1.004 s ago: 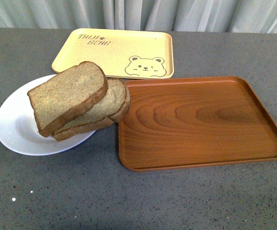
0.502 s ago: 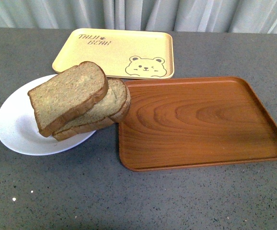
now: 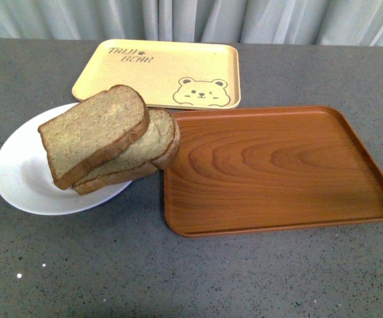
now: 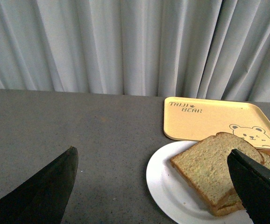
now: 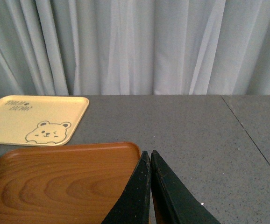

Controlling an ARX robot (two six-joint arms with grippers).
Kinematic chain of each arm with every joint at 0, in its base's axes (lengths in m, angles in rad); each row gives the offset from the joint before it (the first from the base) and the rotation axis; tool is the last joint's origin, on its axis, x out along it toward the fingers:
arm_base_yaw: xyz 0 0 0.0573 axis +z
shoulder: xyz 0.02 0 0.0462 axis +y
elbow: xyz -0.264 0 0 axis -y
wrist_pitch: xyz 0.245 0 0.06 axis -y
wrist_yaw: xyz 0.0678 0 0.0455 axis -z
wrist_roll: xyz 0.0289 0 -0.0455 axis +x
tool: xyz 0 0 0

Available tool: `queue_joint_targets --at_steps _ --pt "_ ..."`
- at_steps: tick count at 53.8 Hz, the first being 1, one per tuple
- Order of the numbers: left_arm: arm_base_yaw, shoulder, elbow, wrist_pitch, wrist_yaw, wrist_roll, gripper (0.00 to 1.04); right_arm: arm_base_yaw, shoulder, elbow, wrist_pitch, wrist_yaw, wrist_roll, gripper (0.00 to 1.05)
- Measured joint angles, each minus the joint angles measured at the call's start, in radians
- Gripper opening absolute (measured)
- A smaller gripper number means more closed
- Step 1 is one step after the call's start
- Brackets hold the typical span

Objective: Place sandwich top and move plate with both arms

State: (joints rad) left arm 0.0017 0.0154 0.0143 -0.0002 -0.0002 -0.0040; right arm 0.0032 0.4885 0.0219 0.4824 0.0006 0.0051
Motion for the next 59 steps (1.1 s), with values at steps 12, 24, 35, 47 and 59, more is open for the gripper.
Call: queue_joint_targets --at_steps 12,24,35,47,59 --pt "0.0 0.0 0.0 0.0 0.0 0.0 0.96 0.0 -0.102 0.0 -0.097 0.0 0.0 0.02" --pt "0.0 0.0 0.0 0.0 0.0 0.0 0.96 0.0 -0.187 0.0 -0.179 0.0 0.0 0.02" --pt "0.0 0.0 0.0 0.0 0.0 0.0 0.96 0.0 -0.245 0.0 -0.238 0.0 0.0 0.02" --pt "0.0 0.0 0.0 0.0 0.0 0.0 0.96 0.0 -0.297 0.0 -0.291 0.0 0.0 0.02" --pt "0.0 0.0 0.0 0.0 0.0 0.0 0.96 0.0 -0.472 0.0 -0.475 0.0 0.0 0.02"
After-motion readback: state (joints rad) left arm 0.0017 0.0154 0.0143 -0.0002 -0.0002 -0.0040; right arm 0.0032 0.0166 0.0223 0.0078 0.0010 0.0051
